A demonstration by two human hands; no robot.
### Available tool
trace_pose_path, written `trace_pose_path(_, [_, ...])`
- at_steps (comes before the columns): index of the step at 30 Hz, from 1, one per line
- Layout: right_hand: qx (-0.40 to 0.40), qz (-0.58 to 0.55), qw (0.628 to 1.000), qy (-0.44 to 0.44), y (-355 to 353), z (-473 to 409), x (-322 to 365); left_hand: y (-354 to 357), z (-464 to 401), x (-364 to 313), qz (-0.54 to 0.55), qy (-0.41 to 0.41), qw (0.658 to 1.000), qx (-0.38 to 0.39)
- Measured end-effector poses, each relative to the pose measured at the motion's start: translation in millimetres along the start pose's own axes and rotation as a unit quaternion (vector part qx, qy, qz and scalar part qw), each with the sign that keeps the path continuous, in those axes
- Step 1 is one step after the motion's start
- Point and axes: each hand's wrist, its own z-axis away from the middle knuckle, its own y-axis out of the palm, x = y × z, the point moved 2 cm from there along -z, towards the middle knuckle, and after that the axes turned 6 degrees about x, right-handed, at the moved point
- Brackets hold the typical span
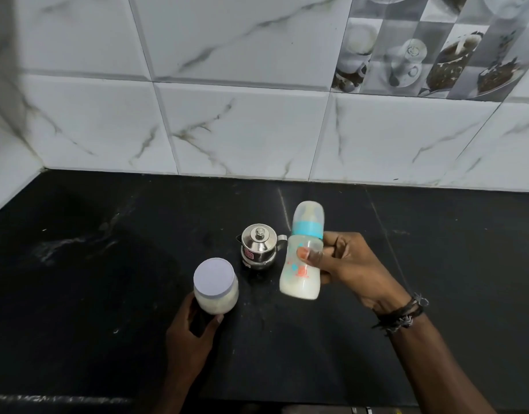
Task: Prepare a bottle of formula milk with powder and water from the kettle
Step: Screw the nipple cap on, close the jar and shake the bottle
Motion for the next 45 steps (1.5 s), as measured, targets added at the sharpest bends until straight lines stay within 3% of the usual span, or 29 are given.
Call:
trace_pose_path(3, [-0.037, -0.016, 0.999, -0.013, -1.3, -1.8, 1.7, 0.6, -0.9, 2.5, 0.004, -0.001, 1.0, 0.002])
trace_pose_path(7, [0.01, 0.006, 1.0, 0.013, 1.4, 0.8, 0.8, 0.0, -0.3, 1.7, 0.001, 0.001, 1.0, 0.003])
trace_pose_path(11, [-0.037, -0.022, 0.999, -0.006, -0.7, -3.1, 0.5, 0.5, -0.1, 0.0, 0.0, 0.003, 1.0, 0.004])
trace_pose_path(16, [0.012, 0.004, 1.0, 0.018, 2.4, -0.7, -0.7, -0.2, -0.4, 3.6, -0.007, 0.007, 1.0, 0.007])
trace_pose_path(20, [-0.031, -0.018, 0.999, -0.008, -2.0, -2.3, 3.8, 0.0, -0.2, 3.7, -0.004, 0.004, 1.0, 0.007])
trace_pose_path(24, [0.009, 0.003, 1.0, 0.009, -0.3, 0.3, 2.8, -0.1, -1.1, 4.4, -0.005, 0.005, 1.0, 0.004])
trace_pose_path(29, [-0.034, -0.017, 0.999, -0.021, -3.3, -0.2, 4.3, 0.2, -0.9, 5.3, 0.002, -0.001, 1.0, 0.005])
trace_pose_path(34, [0.01, 0.005, 1.0, 0.006, -0.6, 1.9, 2.6, 0.8, -1.0, 3.3, 0.0, 0.003, 1.0, 0.006])
trace_pose_path(38, [-0.029, -0.018, 0.999, -0.012, -2.2, -0.6, 3.0, 0.7, -0.2, 1.5, 0.002, -0.001, 1.0, 0.007])
trace_pose_path(42, [0.013, 0.004, 1.0, 0.011, 1.7, 0.9, 4.0, -0.3, -0.1, 0.7, -0.002, 0.001, 1.0, 0.01])
trace_pose_path(45, [-0.019, -0.014, 1.0, -0.004, -1.6, -1.5, 5.0, 0.1, 0.0, 0.6, -0.005, -0.002, 1.0, 0.003])
